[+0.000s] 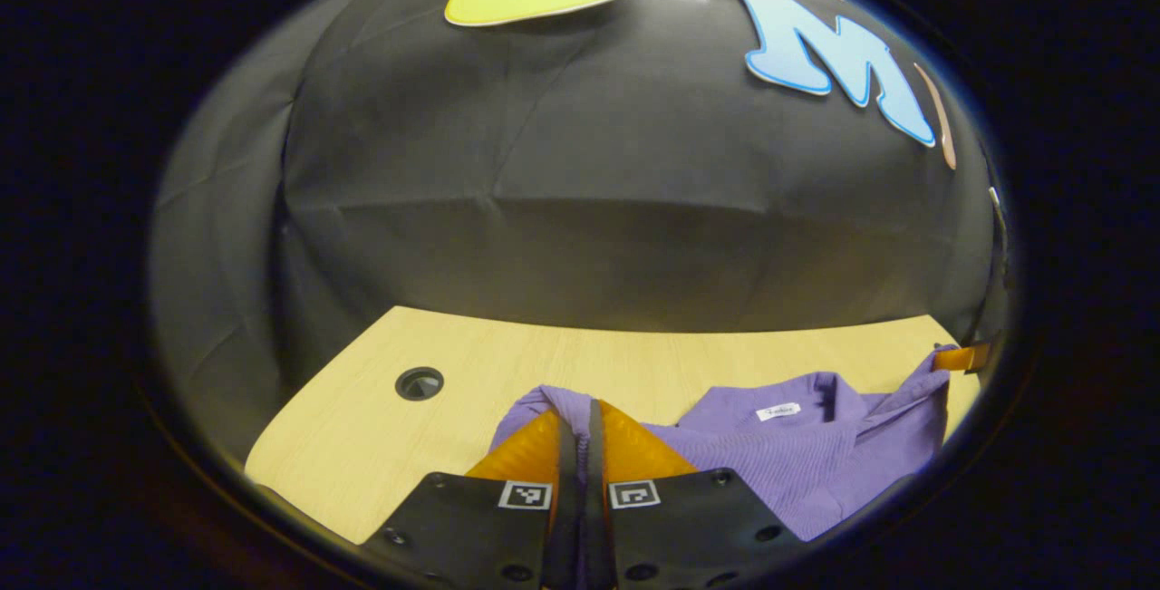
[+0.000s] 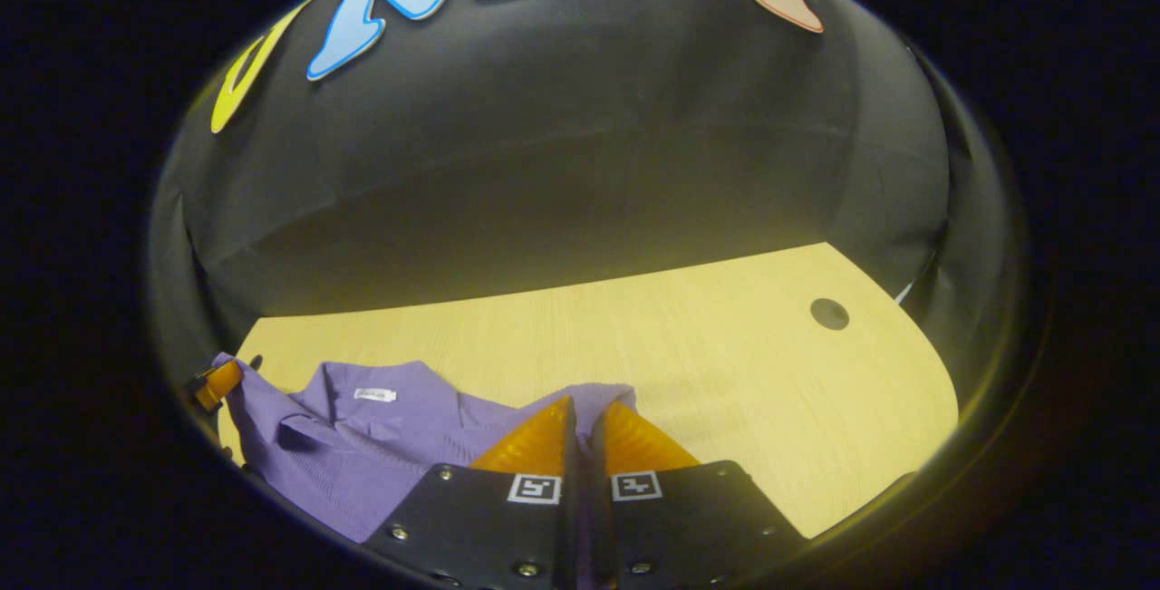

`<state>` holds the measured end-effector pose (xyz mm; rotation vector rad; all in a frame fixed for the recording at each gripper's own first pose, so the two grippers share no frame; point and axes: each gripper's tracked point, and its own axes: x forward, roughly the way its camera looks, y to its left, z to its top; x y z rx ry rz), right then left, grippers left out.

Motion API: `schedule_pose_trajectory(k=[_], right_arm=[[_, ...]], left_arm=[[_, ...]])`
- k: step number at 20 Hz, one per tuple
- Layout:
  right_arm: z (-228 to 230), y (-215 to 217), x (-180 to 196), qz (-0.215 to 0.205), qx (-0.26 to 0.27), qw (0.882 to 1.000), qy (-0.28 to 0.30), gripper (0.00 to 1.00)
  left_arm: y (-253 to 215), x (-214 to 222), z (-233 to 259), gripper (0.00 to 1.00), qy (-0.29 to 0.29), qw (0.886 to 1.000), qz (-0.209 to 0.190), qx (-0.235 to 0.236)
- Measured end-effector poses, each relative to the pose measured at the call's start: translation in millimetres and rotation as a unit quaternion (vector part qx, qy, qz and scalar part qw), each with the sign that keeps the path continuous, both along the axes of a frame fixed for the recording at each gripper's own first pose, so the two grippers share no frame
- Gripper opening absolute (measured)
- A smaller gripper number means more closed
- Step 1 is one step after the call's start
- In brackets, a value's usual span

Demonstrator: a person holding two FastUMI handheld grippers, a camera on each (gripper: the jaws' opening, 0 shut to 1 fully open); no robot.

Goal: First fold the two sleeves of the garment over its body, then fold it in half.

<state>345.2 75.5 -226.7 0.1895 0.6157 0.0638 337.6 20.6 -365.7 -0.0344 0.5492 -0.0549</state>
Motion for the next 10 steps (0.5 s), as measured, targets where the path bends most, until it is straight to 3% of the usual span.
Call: schedule_pose_trajectory(k=[7,10], right_arm=[[-17,3,12,-0.003,-0.027,1.000,0.010,0.08],[-13,4,12,-0.010,-0.032,0.999,0.007,0.11]], left_arm=[[-3,7,-14,0.09,-0.001,1.000,-0.005,0.019],[-4,7,-18,0.14,0.005,1.000,-0.001,0.016]])
